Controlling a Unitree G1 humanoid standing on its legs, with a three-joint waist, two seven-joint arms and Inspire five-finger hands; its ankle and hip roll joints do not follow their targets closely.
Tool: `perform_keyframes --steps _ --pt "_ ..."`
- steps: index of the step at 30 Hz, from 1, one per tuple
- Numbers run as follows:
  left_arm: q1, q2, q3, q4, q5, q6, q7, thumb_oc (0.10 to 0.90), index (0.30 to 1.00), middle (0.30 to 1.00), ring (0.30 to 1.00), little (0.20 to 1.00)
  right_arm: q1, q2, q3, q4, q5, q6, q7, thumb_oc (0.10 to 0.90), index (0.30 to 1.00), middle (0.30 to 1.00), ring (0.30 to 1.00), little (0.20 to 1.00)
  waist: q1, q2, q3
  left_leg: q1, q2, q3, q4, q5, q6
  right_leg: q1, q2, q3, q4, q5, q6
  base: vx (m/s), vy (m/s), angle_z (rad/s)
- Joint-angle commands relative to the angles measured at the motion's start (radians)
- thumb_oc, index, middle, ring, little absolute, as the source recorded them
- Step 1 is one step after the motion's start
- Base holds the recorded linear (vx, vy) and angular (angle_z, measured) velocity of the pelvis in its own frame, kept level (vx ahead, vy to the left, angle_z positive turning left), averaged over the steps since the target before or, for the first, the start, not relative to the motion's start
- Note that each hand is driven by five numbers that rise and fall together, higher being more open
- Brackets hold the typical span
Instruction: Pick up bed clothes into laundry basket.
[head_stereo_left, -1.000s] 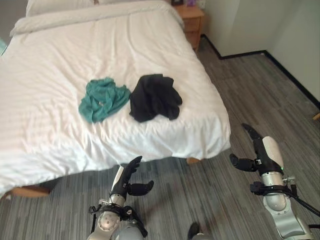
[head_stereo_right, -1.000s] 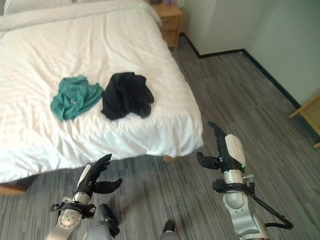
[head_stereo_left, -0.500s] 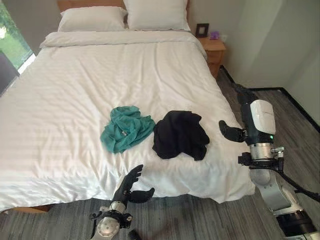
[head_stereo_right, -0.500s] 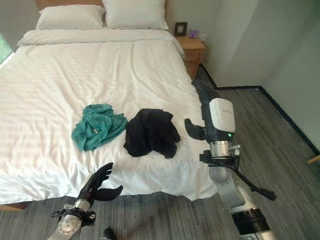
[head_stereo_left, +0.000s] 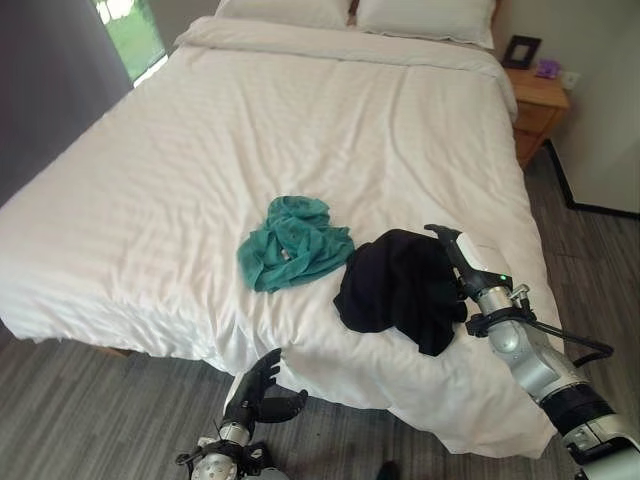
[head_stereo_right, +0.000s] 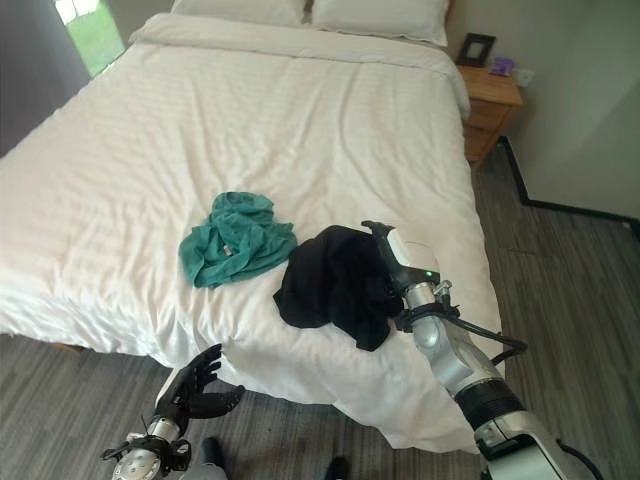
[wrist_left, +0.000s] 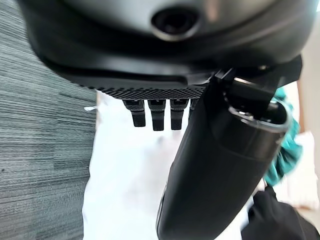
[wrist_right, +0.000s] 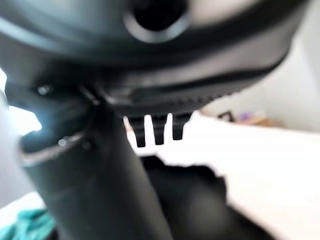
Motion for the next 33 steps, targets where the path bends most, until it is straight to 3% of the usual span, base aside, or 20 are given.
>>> perform_keyframes --steps 1,5,9,14,15,17,24,27,28,29,33 --pt "-0.061 0.017 -0.031 -0.015 -0.038 -0.069 0.004 0.800 0.900 0.900 0.900 0.900 -0.256 0.045 0.021 0.058 -0.020 -0.038 -0.046 0.800 0.900 0.900 0.900 0.900 0.078 0.004 -0.032 -0.008 -0.003 0.020 0.001 -0.142 -0.052 0.004 -0.037 -0.083 0.006 -0.142 0.053 -0.07 -0.026 0.08" --pt "-0.093 -0.003 -0.032 0.095 -0.026 -0.063 0.013 0.800 0.900 0.900 0.900 0.900 -0.291 0.112 0.053 0.206 0.013 -0.028 -0.034 0.800 0.900 0.900 0.900 0.900 0.086 0.020 -0.006 -0.039 0.018 0.010 0.001 -0.121 -0.070 -0.010 -0.034 -0.096 0.006 -0.144 0.054 -0.08 -0.018 0.23" --pt "-0.120 -0.072 0.062 0.481 -0.012 -0.002 0.019 0.800 0.900 0.900 0.900 0.900 -0.270 0.194 0.016 0.386 0.070 0.000 0.011 0.800 0.900 0.900 0.900 0.900 0.084 0.041 0.002 -0.047 0.028 0.007 0.001 -0.107 -0.082 -0.005 -0.027 -0.106 0.006 -0.151 0.055 0.01 -0.001 0.20" --pt "-0.105 -0.086 0.182 0.801 0.046 0.040 0.016 0.800 0.900 0.900 0.900 0.900 -0.233 0.209 -0.026 0.392 0.117 -0.002 0.032 0.800 0.900 0.900 0.900 0.900 0.067 0.045 -0.014 -0.030 0.026 0.019 0.001 -0.111 -0.082 0.007 -0.027 -0.100 0.006 -0.158 0.059 0.05 0.008 0.01" --pt "-0.104 -0.085 0.203 0.833 0.051 0.045 0.011 0.800 0.900 0.900 0.900 0.900 -0.224 0.209 -0.031 0.383 0.125 -0.006 0.037 0.722 0.782 0.782 0.782 0.782 0.063 0.046 -0.019 -0.033 0.025 0.022 0.001 -0.110 -0.080 0.002 -0.027 -0.098 0.006 -0.155 0.058 0.06 0.015 -0.03" --pt "-0.097 -0.078 0.237 0.882 0.073 0.056 0.003 0.800 0.900 0.900 0.900 0.900 -0.203 0.204 -0.036 0.382 0.135 -0.013 0.052 0.400 0.300 0.300 0.300 0.300 0.054 0.049 -0.025 -0.027 0.023 0.030 0.001 -0.113 -0.080 0.002 -0.030 -0.099 0.006 -0.156 0.061 0.04 0.020 -0.04" --pt "-0.098 -0.051 0.330 0.957 0.092 0.079 0.014 0.800 0.900 0.900 0.900 0.900 -0.136 0.135 -0.091 0.267 0.190 -0.028 0.079 0.400 0.300 0.300 0.300 0.300 0.015 0.057 -0.036 -0.009 0.017 0.053 0.001 -0.120 -0.081 0.007 -0.041 -0.099 0.006 -0.153 0.072 0.04 0.004 -0.05" --pt "-0.108 0.015 0.406 0.941 0.099 0.071 0.036 0.800 0.900 0.900 0.900 0.900 -0.036 -0.020 -0.186 0.006 0.209 -0.061 0.083 0.400 0.300 0.300 0.300 0.300 -0.030 0.065 -0.038 0.012 0.008 0.067 0.001 -0.131 -0.079 0.017 -0.049 -0.095 0.006 -0.153 0.087 0.03 -0.004 0.00" --pt "-0.109 0.016 0.404 0.941 0.100 0.071 0.036 0.800 0.900 0.900 0.900 0.900 -0.032 -0.022 -0.189 0.001 0.209 -0.059 0.084 0.400 0.300 0.300 0.300 0.300 -0.028 0.066 -0.040 0.008 0.009 0.067 0.001 -0.128 -0.078 0.014 -0.048 -0.095 0.006 -0.150 0.085 0.00 0.000 0.00" --pt "-0.126 0.055 0.431 0.922 0.101 0.059 0.046 0.800 0.900 0.900 0.900 0.900 0.011 -0.104 -0.247 -0.114 0.215 -0.082 0.066 0.400 0.300 0.300 0.300 0.300 -0.051 0.073 -0.043 0.019 0.003 0.076 0.001 -0.136 -0.076 0.017 -0.054 -0.091 0.006 -0.150 0.093 0.00 0.013 -0.08" --pt "-0.172 0.139 0.469 0.890 0.089 0.031 0.075 0.800 0.900 0.900 0.900 0.900 0.040 -0.231 -0.389 -0.300 0.269 -0.128 0.014 0.400 0.300 0.300 0.300 0.300 -0.088 0.081 -0.064 0.037 -0.010 0.100 0.001 -0.145 -0.071 0.016 -0.065 -0.084 0.006 -0.140 0.107 0.02 0.002 -0.21"
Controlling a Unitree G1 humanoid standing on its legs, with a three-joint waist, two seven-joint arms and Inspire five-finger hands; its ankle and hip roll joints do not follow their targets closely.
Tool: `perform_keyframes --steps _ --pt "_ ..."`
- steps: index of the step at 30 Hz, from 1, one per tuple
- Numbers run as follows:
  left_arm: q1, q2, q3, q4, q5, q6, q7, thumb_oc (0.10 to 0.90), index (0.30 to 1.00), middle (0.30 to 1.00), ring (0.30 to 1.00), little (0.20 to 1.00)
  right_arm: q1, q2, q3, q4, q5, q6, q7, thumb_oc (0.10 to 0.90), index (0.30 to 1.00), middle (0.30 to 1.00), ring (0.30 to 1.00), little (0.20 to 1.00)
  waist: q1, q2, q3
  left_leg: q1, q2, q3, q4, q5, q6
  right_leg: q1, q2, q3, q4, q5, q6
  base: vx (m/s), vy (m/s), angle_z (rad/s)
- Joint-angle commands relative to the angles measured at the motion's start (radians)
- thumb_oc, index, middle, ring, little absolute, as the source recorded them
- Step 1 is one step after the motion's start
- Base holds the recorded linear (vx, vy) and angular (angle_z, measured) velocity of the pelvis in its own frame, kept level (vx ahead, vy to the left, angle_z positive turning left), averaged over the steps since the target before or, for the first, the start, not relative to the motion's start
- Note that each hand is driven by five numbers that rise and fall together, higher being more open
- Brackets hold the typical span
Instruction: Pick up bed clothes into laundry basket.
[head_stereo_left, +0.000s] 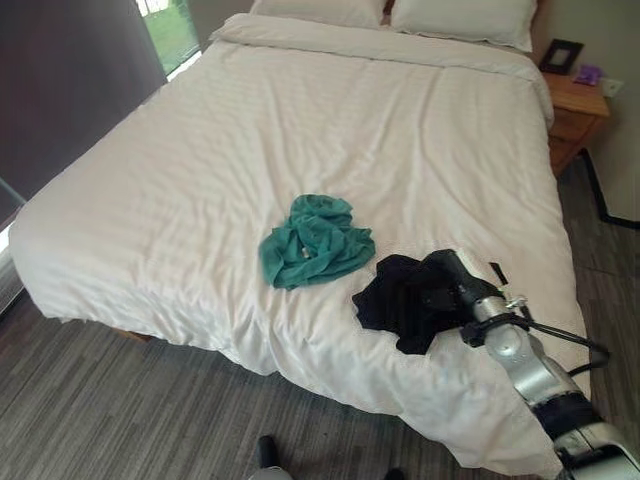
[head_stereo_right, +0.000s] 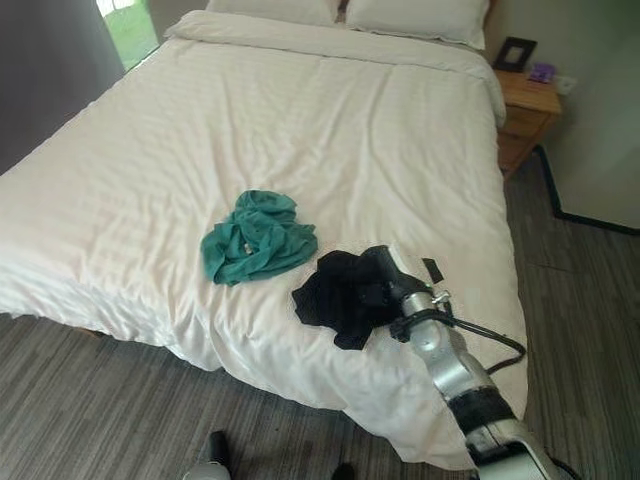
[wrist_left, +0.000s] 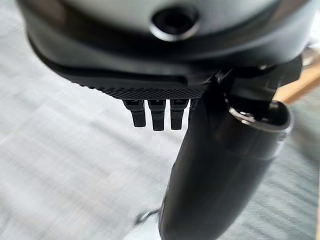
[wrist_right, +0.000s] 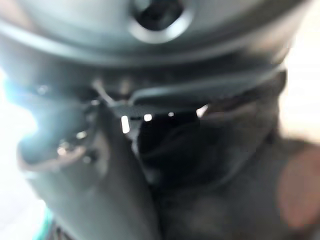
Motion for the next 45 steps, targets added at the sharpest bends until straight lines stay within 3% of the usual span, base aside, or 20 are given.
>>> perform_keyframes --steps 1,5,6,9,11,13,15,16,20,23,28,33,38,43,44,45 --pt "-0.099 0.132 -0.019 0.015 -0.007 -0.066 0.076 0.800 0.900 0.900 0.900 0.900 -0.096 -0.158 -0.227 -0.189 0.082 -0.103 -0.130 0.400 0.300 0.300 0.300 0.300 -0.045 0.014 -0.026 0.068 -0.009 0.099 0.002 -0.144 -0.049 0.038 -0.055 -0.066 0.007 -0.126 0.096 0.02 0.001 -0.25" --pt "-0.155 0.176 -0.007 -0.052 -0.033 -0.092 0.117 0.800 0.900 0.900 0.900 0.900 -0.044 -0.203 -0.336 -0.277 0.105 -0.126 -0.174 0.400 0.300 0.300 0.300 0.300 -0.077 0.022 -0.042 0.088 -0.017 0.113 0.002 -0.156 -0.047 0.046 -0.062 -0.063 0.007 -0.125 0.103 0.03 0.003 -0.19" --pt "-0.187 0.200 0.005 -0.154 -0.055 -0.112 0.153 0.800 0.900 0.900 0.900 0.900 0.036 -0.221 -0.440 -0.303 0.098 -0.131 -0.212 0.400 0.300 0.300 0.300 0.300 -0.096 0.025 -0.050 0.097 -0.021 0.119 0.002 -0.163 -0.042 0.052 -0.064 -0.062 0.007 -0.124 0.104 0.06 -0.004 -0.14" --pt "-0.225 0.268 -0.004 -0.400 0.009 -0.140 0.259 0.800 0.900 0.900 0.900 0.900 0.214 -0.168 -0.633 -0.326 0.091 -0.135 -0.269 0.400 0.300 0.300 0.300 0.300 -0.131 0.030 -0.061 0.103 -0.028 0.125 0.002 -0.171 -0.031 0.053 -0.069 -0.058 0.007 -0.117 0.101 0.04 -0.004 -0.05" --pt "-0.241 0.305 0.011 -0.494 0.074 -0.137 0.317 0.800 0.900 0.900 0.900 0.900 0.308 -0.099 -0.687 -0.261 0.071 -0.121 -0.301 0.400 0.300 0.300 0.300 0.300 -0.157 0.034 -0.065 0.111 -0.030 0.130 0.002 -0.185 -0.028 0.055 -0.070 -0.051 0.007 -0.120 0.103 0.05 -0.007 -0.03" --pt "-0.250 0.314 0.008 -0.539 0.112 -0.129 0.350 0.800 0.900 0.900 0.900 0.900 0.359 -0.062 -0.702 -0.202 0.057 -0.108 -0.315 0.400 0.300 0.300 0.300 0.300 -0.168 0.030 -0.069 0.109 -0.031 0.134 0.002 -0.184 -0.024 0.050 -0.071 -0.046 0.007 -0.113 0.100 0.01 -0.010 -0.07" --pt "-0.273 0.340 -0.001 -0.589 0.197 -0.101 0.402 0.800 0.900 0.900 0.900 0.900 0.444 -0.008 -0.696 -0.063 0.010 -0.049 -0.321 0.400 0.300 0.300 0.300 0.300 -0.198 0.030 -0.073 0.111 -0.034 0.142 0.002 -0.191 -0.019 0.040 -0.071 -0.034 0.007 -0.109 0.099 0.04 0.012 -0.14" --pt "-0.304 0.367 -0.007 -0.625 0.254 -0.075 0.438 0.800 0.900 0.900 0.900 0.900 0.520 0.031 -0.669 0.060 -0.028 0.004 -0.312 0.400 0.300 0.300 0.300 0.300 -0.233 0.033 -0.074 0.113 -0.036 0.152 0.002 -0.201 -0.019 0.032 -0.069 -0.023 0.007 -0.107 0.102 0.06 0.017 -0.14" --pt "-0.389 0.411 -0.050 -0.639 0.292 -0.047 0.459 0.800 0.900 0.900 0.900 0.900 0.551 0.078 -0.636 0.255 0.034 0.041 -0.299 0.400 0.300 0.300 0.300 0.300 -0.268 0.034 -0.073 0.105 -0.038 0.163 0.002 -0.201 -0.017 0.013 -0.068 -0.009 0.007 -0.098 0.100 0.00 0.010 -0.20" --pt "-0.518 0.434 -0.131 -0.622 0.295 -0.040 0.448 0.800 0.900 0.900 0.900 0.900 0.532 0.109 -0.543 0.519 0.076 0.071 -0.258 0.400 0.300 0.300 0.300 0.300 -0.288 0.039 -0.063 0.112 -0.042 0.179 0.002 -0.210 -0.016 0.010 -0.067 0.001 0.007 -0.097 0.105 0.00 0.011 -0.18" --pt "-0.652 0.396 -0.241 -0.553 0.271 -0.041 0.414 0.800 0.900 0.900 0.900 0.900 0.499 0.134 -0.453 0.707 0.106 0.078 -0.207 0.400 0.300 0.300 0.300 0.300 -0.300 0.040 -0.048 0.113 -0.042 0.187 0.002 -0.199 -0.018 0.009 -0.065 0.000 0.007 -0.095 0.103 -0.01 -0.006 -0.24" --pt "-0.733 0.343 -0.313 -0.396 0.228 -0.025 0.371 0.800 0.900 0.900 0.900 0.900 0.458 0.146 -0.388 0.785 0.115 0.084 -0.188 0.400 0.300 0.300 0.300 0.300 -0.309 0.043 -0.025 0.115 -0.042 0.200 0.002 -0.199 -0.021 -0.002 -0.071 0.005 0.007 -0.093 0.112 -0.02 0.012 -0.13" --pt "-0.835 0.265 -0.406 -0.048 0.354 0.069 0.296 0.800 0.900 0.900 0.900 0.900 0.420 0.144 -0.341 0.841 0.126 0.095 -0.174 0.400 0.300 0.300 0.300 0.300 -0.307 0.036 -0.010 0.102 -0.039 0.209 0.002 -0.197 -0.021 -0.029 -0.077 0.008 0.007 -0.082 0.117 -0.05 -0.002 -0.10" --pt "-0.822 0.206 -0.427 0.094 0.416 0.107 0.243 0.800 0.900 0.900 0.900 0.900 0.397 0.127 -0.328 0.854 0.137 0.092 -0.170 0.400 0.300 0.300 0.300 0.300 -0.317 0.028 0.004 0.101 -0.038 0.210 0.002 -0.192 -0.024 -0.027 -0.080 0.004 0.007 -0.078 0.120 -0.03 0.002 -0.02" --pt "-0.807 0.194 -0.418 0.112 0.408 0.106 0.226 0.400 0.300 0.300 0.300 0.300 0.394 0.120 -0.333 0.849 0.143 0.092 -0.167 0.400 0.300 0.300 0.300 0.300 -0.318 0.026 0.003 0.102 -0.038 0.209 0.002 -0.192 -0.024 -0.027 -0.079 0.003 0.007 -0.078 0.119 0.00 0.000 0.00" --pt "-0.783 0.187 -0.408 0.127 0.387 0.098 0.200 0.400 0.300 0.300 0.300 0.300 0.390 0.110 -0.333 0.841 0.142 0.090 -0.160 0.400 0.300 0.300 0.300 0.300 -0.319 0.024 0.000 0.104 -0.036 0.209 0.002 -0.191 -0.026 -0.024 -0.079 0.000 0.007 -0.077 0.120 0.00 0.000 0.00"
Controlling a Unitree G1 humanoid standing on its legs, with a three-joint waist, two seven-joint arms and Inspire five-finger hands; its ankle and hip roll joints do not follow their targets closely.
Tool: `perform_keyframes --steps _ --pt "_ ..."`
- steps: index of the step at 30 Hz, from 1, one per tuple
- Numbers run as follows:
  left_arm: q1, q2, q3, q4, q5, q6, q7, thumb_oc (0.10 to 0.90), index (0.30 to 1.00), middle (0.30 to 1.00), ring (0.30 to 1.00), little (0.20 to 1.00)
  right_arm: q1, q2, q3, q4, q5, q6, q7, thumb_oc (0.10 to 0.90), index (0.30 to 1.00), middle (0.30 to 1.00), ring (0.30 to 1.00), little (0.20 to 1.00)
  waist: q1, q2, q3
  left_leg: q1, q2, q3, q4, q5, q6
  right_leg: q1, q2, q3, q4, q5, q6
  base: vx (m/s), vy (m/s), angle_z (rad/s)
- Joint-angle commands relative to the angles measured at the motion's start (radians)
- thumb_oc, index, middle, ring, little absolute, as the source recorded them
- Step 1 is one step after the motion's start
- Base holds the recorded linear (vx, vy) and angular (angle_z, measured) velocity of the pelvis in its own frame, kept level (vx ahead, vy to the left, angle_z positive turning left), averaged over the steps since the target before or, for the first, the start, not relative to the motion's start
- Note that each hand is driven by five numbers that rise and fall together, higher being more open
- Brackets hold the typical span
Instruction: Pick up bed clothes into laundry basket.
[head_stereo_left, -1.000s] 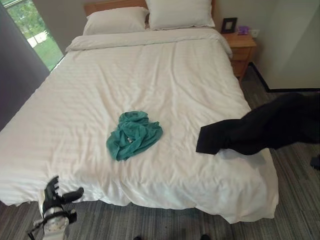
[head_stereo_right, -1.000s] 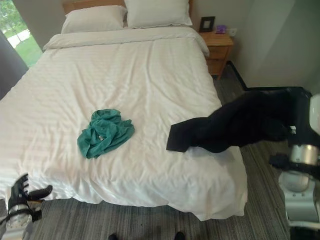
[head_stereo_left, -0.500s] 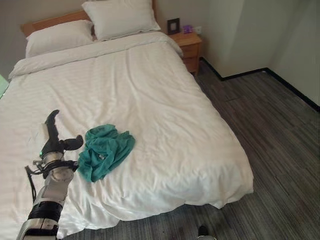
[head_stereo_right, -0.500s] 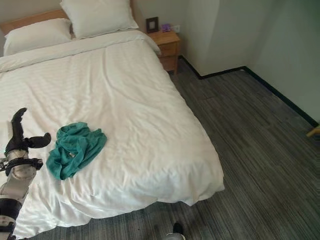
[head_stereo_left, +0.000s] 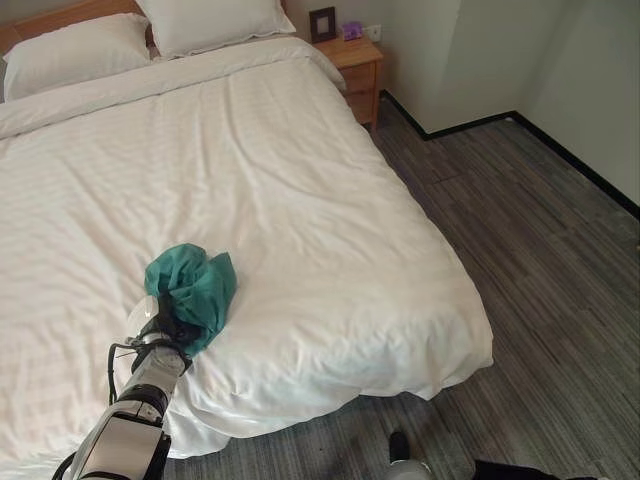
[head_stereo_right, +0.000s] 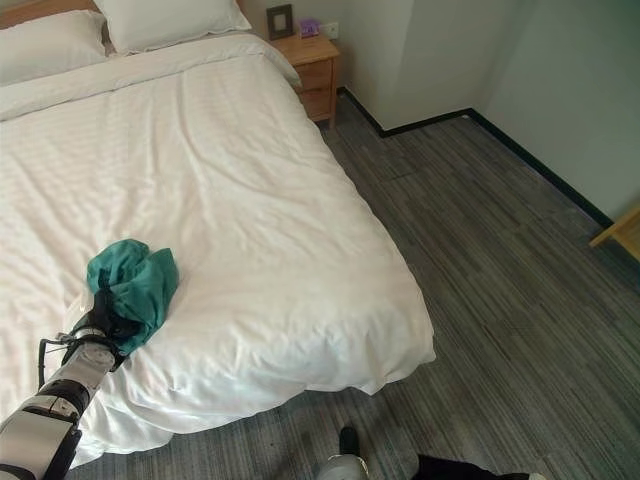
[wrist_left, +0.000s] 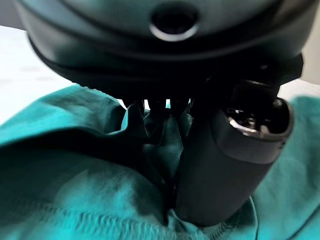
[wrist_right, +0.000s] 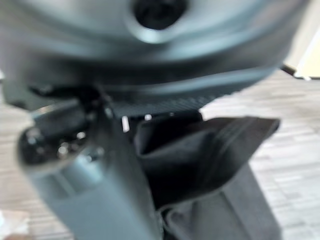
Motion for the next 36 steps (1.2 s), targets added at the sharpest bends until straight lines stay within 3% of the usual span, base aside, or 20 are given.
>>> perform_keyframes --steps 1,7,12,13,17,19,23,24,25,26,28,29,31,32,33,34,36 --pt "-0.076 0.003 0.030 0.122 0.008 0.017 -0.060 0.400 0.300 0.300 0.300 0.300 -0.025 -0.097 -0.051 0.020 0.033 0.000 -0.020 0.400 0.300 0.300 0.300 0.300 0.022 -0.017 -0.004 0.021 -0.005 0.002 0.002 -0.130 -0.019 0.037 -0.047 -0.127 0.005 -0.103 0.097 0.00 0.000 0.00" --pt "-0.149 0.014 -0.016 -0.013 -0.010 -0.019 -0.027 0.400 0.300 0.300 0.300 0.300 -0.041 -0.089 -0.022 -0.082 0.017 -0.012 -0.024 0.400 0.300 0.300 0.300 0.300 0.047 -0.027 -0.002 0.024 -0.008 -0.009 0.002 -0.131 -0.015 0.051 -0.049 -0.141 0.005 -0.100 0.095 -0.01 -0.003 0.00" --pt "-0.126 0.116 -0.002 -0.573 -0.009 -0.090 0.072 0.400 0.300 0.300 0.300 0.300 -0.027 -0.035 -0.001 -0.188 -0.011 -0.027 -0.029 0.400 0.300 0.300 0.300 0.300 0.101 -0.052 -0.006 0.021 -0.011 -0.037 0.002 -0.132 -0.010 0.069 -0.058 -0.167 0.005 -0.093 0.092 -0.02 -0.040 0.12" --pt "-0.059 0.157 0.030 -0.829 0.053 -0.121 0.117 0.400 0.300 0.300 0.300 0.300 -0.010 -0.013 -0.013 -0.228 -0.025 -0.034 -0.032 0.400 0.300 0.300 0.300 0.300 0.120 -0.064 -0.004 0.023 -0.012 -0.051 0.002 -0.141 -0.009 0.080 -0.062 -0.171 0.005 -0.096 0.094 0.02 -0.029 0.22" --pt "0.125 0.081 0.156 -1.239 0.109 -0.193 0.165 0.400 0.300 0.300 0.300 0.300 0.027 0.022 -0.047 -0.323 -0.077 -0.040 -0.045 0.400 0.300 0.300 0.300 0.300 0.140 -0.089 -0.004 0.009 -0.013 -0.069 0.002 -0.145 -0.004 0.059 -0.074 -0.166 0.005 -0.083 0.094 -0.03 -0.001 0.10" --pt "0.203 0.010 0.156 -1.365 0.077 -0.240 0.136 0.400 0.300 0.300 0.300 0.300 0.039 0.033 -0.063 -0.377 -0.104 -0.039 -0.063 0.400 0.300 0.300 0.300 0.300 0.142 -0.100 0.008 0.000 -0.013 -0.075 0.002 -0.150 -0.005 0.037 -0.080 -0.155 0.005 -0.071 0.099 -0.09 -0.005 -0.02" --pt "0.279 -0.053 0.116 -1.463 0.021 -0.271 0.079 0.400 0.300 0.300 0.300 0.300 0.045 0.036 -0.075 -0.466 -0.145 -0.032 -0.090 0.400 0.300 0.300 0.300 0.300 0.141 -0.101 0.035 -0.033 -0.009 -0.083 0.002 -0.145 -0.001 -0.002 -0.087 -0.143 0.005 -0.048 0.103 -0.19 0.001 0.02" --pt "0.326 -0.045 0.082 -1.496 -0.001 -0.283 0.031 0.400 0.300 0.300 0.300 0.300 0.013 0.022 -0.058 -0.516 -0.175 -0.028 -0.108 0.400 0.300 0.300 0.300 0.300 0.159 -0.089 0.075 -0.041 0.015 -0.047 0.002 -0.138 0.009 -0.023 -0.101 -0.217 0.089 -0.068 0.086 -0.24 0.025 -0.05" --pt "0.328 -0.045 0.084 -1.498 -0.003 -0.282 0.029 0.400 0.300 0.300 0.300 0.300 0.014 0.022 -0.058 -0.518 -0.176 -0.026 -0.107 0.400 0.300 0.300 0.300 0.300 0.161 -0.090 0.075 -0.040 0.016 -0.044 0.002 -0.139 0.008 -0.030 -0.104 -0.212 0.103 -0.076 0.085 -0.37 0.070 -0.36" --pt "0.346 -0.046 0.058 -1.487 -0.031 -0.279 0.006 0.400 0.300 0.300 0.300 0.300 -0.007 0.016 -0.046 -0.543 -0.190 -0.027 -0.120 0.400 0.300 0.300 0.300 0.300 0.177 -0.082 0.087 -0.045 0.032 -0.012 0.002 -0.123 0.016 -0.026 -0.118 -0.287 0.175 -0.113 0.068 -0.28 0.153 -0.57" --pt "0.396 -0.045 0.002 -1.439 -0.055 -0.250 -0.072 0.400 0.300 0.300 0.300 0.300 -0.059 0.028 -0.013 -0.588 -0.233 -0.027 -0.126 0.400 0.300 0.300 0.300 0.300 0.214 -0.071 0.083 -0.040 0.060 0.071 0.002 -0.099 0.041 0.058 -0.160 -0.435 0.370 -0.211 0.035 -0.35 0.190 -0.69" --pt "0.419 -0.050 -0.010 -1.427 -0.062 -0.241 -0.095 0.400 0.300 0.300 0.300 0.300 -0.066 0.040 -0.007 -0.597 -0.243 -0.027 -0.125 0.400 0.300 0.300 0.300 0.300 0.225 -0.073 0.075 -0.041 0.067 0.098 0.002 -0.089 0.048 0.092 -0.173 -0.466 0.401 -0.234 0.025 -0.29 0.058 -0.97" --pt "0.464 -0.044 0.011 -1.390 -0.051 -0.218 -0.107 0.400 0.300 0.300 0.300 0.300 -0.061 0.056 0.004 -0.612 -0.251 -0.041 -0.106 0.400 0.300 0.300 0.300 0.300 0.253 -0.081 0.053 -0.041 0.091 0.181 0.003 -0.072 0.064 0.168 -0.210 -0.551 0.447 -0.228 0.031 -0.34 -0.030 -0.91" --pt "0.486 -0.054 0.028 -1.365 -0.047 -0.213 -0.101 0.400 0.300 0.300 0.300 0.300 -0.034 0.050 0.005 -0.620 -0.254 -0.052 -0.096 0.400 0.300 0.300 0.300 0.300 0.270 -0.092 0.042 -0.041 0.103 0.225 0.005 -0.062 0.069 0.209 -0.233 -0.575 0.435 -0.198 0.043 -0.62 -0.223 -1.05" --pt "0.516 -0.059 0.048 -1.331 -0.041 -0.196 -0.091 0.400 0.300 0.300 0.300 0.300 -0.042 0.051 0.027 -0.636 -0.267 -0.055 -0.087 0.400 0.300 0.300 0.300 0.300 0.317 -0.092 0.030 -0.064 0.141 0.276 0.012 -0.035 0.071 0.270 -0.287 -0.617 0.408 -0.130 0.060 -0.63 -0.261 -1.17" --pt "0.536 -0.064 0.060 -1.308 -0.032 -0.190 -0.081 0.400 0.300 0.300 0.300 0.300 -0.040 0.052 0.048 -0.653 -0.284 -0.051 -0.082 0.400 0.300 0.300 0.300 0.300 0.341 -0.096 0.029 -0.056 0.153 0.284 0.016 -0.033 0.066 0.275 -0.319 -0.585 0.390 -0.067 0.082 -0.62 -0.255 -1.41" --pt "0.548 -0.077 0.078 -1.286 -0.045 -0.190 -0.069 0.400 0.300 0.300 0.300 0.300 -0.038 0.036 0.070 -0.708 -0.311 -0.060 -0.074 0.400 0.300 0.300 0.300 0.300 0.380 -0.087 0.031 -0.063 0.182 0.316 0.023 0.016 0.048 0.295 -0.304 -0.553 0.282 -0.111 0.082 -0.36 -0.136 -1.21"
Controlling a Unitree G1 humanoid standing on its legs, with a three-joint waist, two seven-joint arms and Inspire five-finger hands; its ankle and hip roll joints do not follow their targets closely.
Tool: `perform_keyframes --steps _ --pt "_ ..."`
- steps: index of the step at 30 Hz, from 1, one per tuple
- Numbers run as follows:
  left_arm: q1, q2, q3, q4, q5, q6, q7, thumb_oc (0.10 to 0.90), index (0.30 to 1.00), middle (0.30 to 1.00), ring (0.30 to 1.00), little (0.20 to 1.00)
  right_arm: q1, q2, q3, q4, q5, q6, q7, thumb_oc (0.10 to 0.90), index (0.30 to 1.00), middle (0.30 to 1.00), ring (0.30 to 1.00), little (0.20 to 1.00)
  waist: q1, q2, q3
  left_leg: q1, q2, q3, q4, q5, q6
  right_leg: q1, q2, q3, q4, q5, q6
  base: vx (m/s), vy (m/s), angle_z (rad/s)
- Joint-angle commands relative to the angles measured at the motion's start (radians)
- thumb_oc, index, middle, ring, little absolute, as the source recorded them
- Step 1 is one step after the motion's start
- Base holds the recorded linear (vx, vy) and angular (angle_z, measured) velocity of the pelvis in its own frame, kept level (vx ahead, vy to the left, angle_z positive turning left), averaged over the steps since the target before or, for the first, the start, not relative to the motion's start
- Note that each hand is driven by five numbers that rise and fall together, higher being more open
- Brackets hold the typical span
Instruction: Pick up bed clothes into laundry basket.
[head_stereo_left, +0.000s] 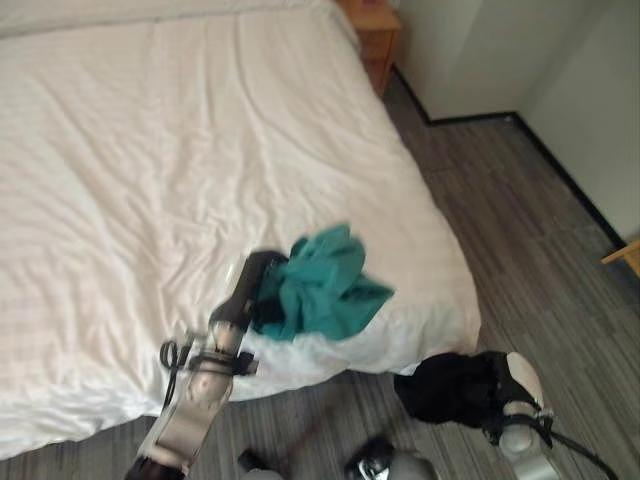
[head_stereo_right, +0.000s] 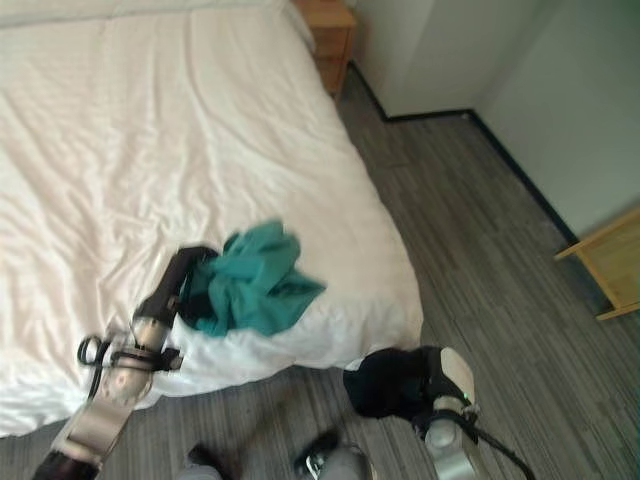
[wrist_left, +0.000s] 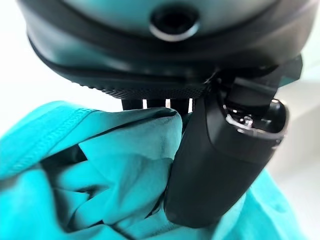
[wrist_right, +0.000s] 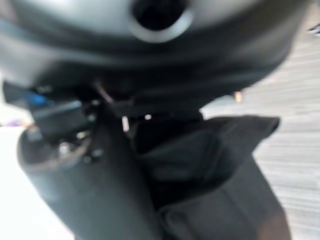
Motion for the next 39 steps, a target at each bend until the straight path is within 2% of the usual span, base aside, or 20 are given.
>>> perform_keyframes --steps 1,3,7,9,10,11,12,13,14,18,20,21,23,26,28,32,33,34,36,39 --pt "-0.091 -0.023 0.062 -0.085 -0.002 -0.072 0.058 0.400 0.300 0.300 0.300 0.300 -0.046 -0.098 -0.042 -0.144 -0.056 -0.036 -0.025 0.400 0.300 0.300 0.300 0.300 0.053 0.057 -0.077 -0.165 0.093 0.022 -0.141 0.099 -0.006 0.277 0.011 0.115 -0.301 0.009 0.204 -0.39 -0.209 -1.43" --pt "-0.074 -0.043 0.069 -0.046 0.008 -0.067 0.068 0.400 0.300 0.300 0.300 0.300 -0.058 -0.120 -0.019 -0.234 -0.070 -0.055 -0.010 0.400 0.300 0.300 0.300 0.300 0.061 0.088 -0.078 -0.151 0.191 0.060 -0.137 0.185 -0.057 0.300 0.113 0.142 -0.431 -0.022 0.187 -0.44 -0.341 -1.15" --pt "-0.069 -0.072 0.062 -0.009 -0.002 -0.062 0.072 0.400 0.300 0.300 0.300 0.300 -0.087 -0.151 0.011 -0.350 -0.088 -0.070 -0.002 0.400 0.300 0.300 0.300 0.300 0.039 0.132 -0.079 -0.119 0.286 0.089 -0.136 0.222 -0.086 0.300 0.205 0.168 -0.506 -0.040 0.169 -0.23 -0.186 -0.94" --pt "-0.064 -0.106 0.053 0.012 -0.045 -0.058 0.080 0.400 0.300 0.300 0.300 0.300 -0.142 -0.159 0.063 -0.396 -0.101 -0.071 0.015 0.400 0.300 0.300 0.300 0.300 0.062 0.145 -0.057 -0.125 0.295 0.004 -0.130 0.236 -0.106 0.283 0.219 0.211 -0.510 -0.058 0.164 -0.09 -0.122 -1.82" --pt "-0.073 -0.114 0.043 0.021 -0.055 -0.053 0.084 0.400 0.300 0.300 0.300 0.300 -0.164 -0.163 0.085 -0.412 -0.111 -0.071 0.016 0.400 0.300 0.300 0.300 0.300 0.091 0.145 -0.037 -0.158 0.274 -0.130 -0.111 0.231 -0.130 0.282 0.226 0.246 -0.512 -0.073 0.160 0.02 -0.108 -1.99" --pt "-0.075 -0.114 0.043 0.022 -0.055 -0.053 0.084 0.400 0.300 0.300 0.300 0.300 -0.165 -0.163 0.085 -0.412 -0.112 -0.070 0.016 0.400 0.300 0.300 0.300 0.300 0.089 0.146 -0.036 -0.161 0.276 -0.133 -0.108 0.230 -0.130 0.282 0.227 0.244 -0.512 -0.073 0.160 0.02 -0.269 -1.87" --pt "-0.080 -0.131 0.020 0.020 -0.093 -0.051 0.091 0.400 0.300 0.300 0.300 0.300 -0.166 -0.171 0.111 -0.449 -0.126 -0.070 0.018 0.400 0.300 0.300 0.300 0.300 0.140 0.137 -0.002 -0.231 0.184 -0.428 -0.053 0.171 -0.127 0.282 0.259 0.319 -0.520 -0.091 0.132 -0.04 -0.378 -1.23" --pt "-0.092 -0.141 0.002 0.026 -0.125 -0.052 0.095 0.400 0.300 0.300 0.300 0.300 -0.168 -0.171 0.127 -0.444 -0.127 -0.073 0.017 0.400 0.300 0.300 0.300 0.300 0.148 0.127 0.011 -0.256 0.118 -0.550 -0.006 0.115 -0.117 0.282 0.281 0.346 -0.521 -0.102 0.116 -0.04 -0.369 -1.42" --pt "-0.095 -0.140 0.001 0.027 -0.126 -0.052 0.095 0.400 0.300 0.300 0.300 0.300 -0.169 -0.171 0.127 -0.443 -0.127 -0.073 0.016 0.400 0.300 0.300 0.300 0.300 0.147 0.127 0.011 -0.265 0.119 -0.554 0.004 0.110 -0.114 0.280 0.281 0.344 -0.521 -0.100 0.117 -0.12 -0.460 -1.55" --pt "-0.209 -0.200 -0.117 0.014 -0.198 -0.047 0.053 0.400 0.300 0.300 0.300 0.300 -0.213 -0.158 0.152 -0.340 -0.132 -0.053 -0.001 0.400 0.300 0.300 0.300 0.300 0.165 0.079 0.039 -0.322 -0.142 -0.738 0.249 -0.112 -0.045 0.262 0.334 0.449 -0.521 -0.090 0.074 -0.14 -0.370 -1.67" --pt "-0.230 -0.206 -0.136 0.004 -0.220 -0.053 0.056 0.400 0.300 0.300 0.300 0.300 -0.213 -0.157 0.150 -0.324 -0.134 -0.051 -0.005 0.400 0.300 0.300 0.300 0.300 0.160 0.081 0.032 -0.307 -0.153 -0.725 0.226 -0.119 -0.026 0.259 0.353 0.469 -0.521 -0.092 0.074 0.04 -0.079 -0.97" --pt "-0.303 -0.235 -0.204 -0.007 -0.284 -0.052 0.046 0.400 0.300 0.300 0.300 0.300 -0.213 -0.148 0.146 -0.262 -0.121 -0.039 -0.018 0.400 0.300 0.300 0.300 0.300 0.110 0.092 0.010 -0.203 -0.152 -0.675 0.123 -0.142 0.024 0.246 0.380 0.498 -0.521 -0.089 0.078 0.04 0.008 -0.92" --pt "-0.363 -0.250 -0.258 -0.010 -0.305 -0.050 0.028 0.400 0.300 0.300 0.300 0.300 -0.210 -0.139 0.135 -0.219 -0.094 -0.035 -0.024 0.400 0.300 0.300 0.300 0.300 0.081 0.088 -0.004 -0.201 -0.126 -0.655 0.117 -0.100 -0.007 0.240 0.387 0.511 -0.521 -0.091 0.075 0.05 -0.021 -0.99" --pt "-0.476 -0.313 -0.347 0.045 -0.381 -0.049 0.005 0.400 0.300 0.300 0.300 0.300 -0.226 -0.154 0.138 -0.197 -0.060 -0.024 -0.025 0.400 0.300 0.300 0.300 0.300 0.061 0.089 0.038 -0.333 -0.088 -0.725 0.380 -0.031 -0.081 0.239 0.385 0.555 -0.521 -0.090 0.052 -0.11 -0.040 -0.65" --pt "-0.533 -0.334 -0.392 0.054 -0.403 -0.042 0.007 0.400 0.300 0.300 0.300 0.300 -0.240 -0.158 0.140 -0.169 -0.046 -0.008 -0.036 0.400 0.300 0.300 0.300 0.300 0.061 0.080 0.057 -0.417 -0.176 -0.808 0.465 -0.055 -0.066 0.228 0.377 0.580 -0.521 -0.076 0.049 -0.17 -0.063 -0.44" --pt "-0.533 -0.334 -0.392 0.054 -0.403 -0.042 0.007 0.400 0.300 0.300 0.300 0.300 -0.240 -0.158 0.140 -0.168 -0.046 -0.008 -0.036 0.400 0.300 0.300 0.300 0.300 0.059 0.081 0.056 -0.420 -0.175 -0.811 0.467 -0.057 -0.066 0.227 0.378 0.578 -0.521 -0.076 0.049 -0.02 -0.003 -0.36" --pt "-0.542 -0.337 -0.433 0.025 -0.436 -0.050 -0.011 0.400 0.300 0.300 0.300 0.300 -0.235 -0.161 0.140 -0.163 -0.040 -0.010 -0.035 0.400 0.300 0.300 0.300 0.300 0.033 0.093 0.042 -0.317 -0.173 -0.776 0.304 -0.114 -0.006 0.209 0.390 0.589 -0.521 -0.059 0.057 0.14 0.075 -0.20" --pt "-0.550 -0.323 -0.467 0.022 -0.394 -0.055 -0.030 0.400 0.300 0.300 0.300 0.300 -0.188 -0.169 0.093 -0.148 -0.010 -0.024 -0.043 0.400 0.300 0.300 0.300 0.300 -0.012 0.093 0.018 -0.242 -0.138 -0.691 0.231 -0.099 -0.030 0.227 0.382 0.569 -0.521 -0.080 0.061 0.14 0.071 -0.03" --pt "-0.552 -0.323 -0.466 0.028 -0.382 -0.055 -0.027 0.400 0.300 0.300 0.300 0.300 -0.182 -0.174 0.083 -0.148 -0.005 -0.023 -0.047 0.400 0.300 0.300 0.300 0.300 -0.009 0.085 0.031 -0.300 -0.124 -0.683 0.299 -0.056 -0.058 0.234 0.372 0.560 -0.521 -0.083 0.057 0.04 0.019 0.30" --pt "-0.529 -0.308 -0.449 0.011 -0.357 -0.056 -0.022 0.400 0.300 0.300 0.300 0.300 -0.169 -0.167 0.067 -0.140 -0.003 -0.023 -0.049 0.400 0.300 0.300 0.300 0.300 -0.014 0.086 0.022 -0.287 -0.105 -0.604 0.238 -0.082 -0.036 0.230 0.362 0.530 -0.521 -0.081 0.069 -0.01 0.017 0.14"
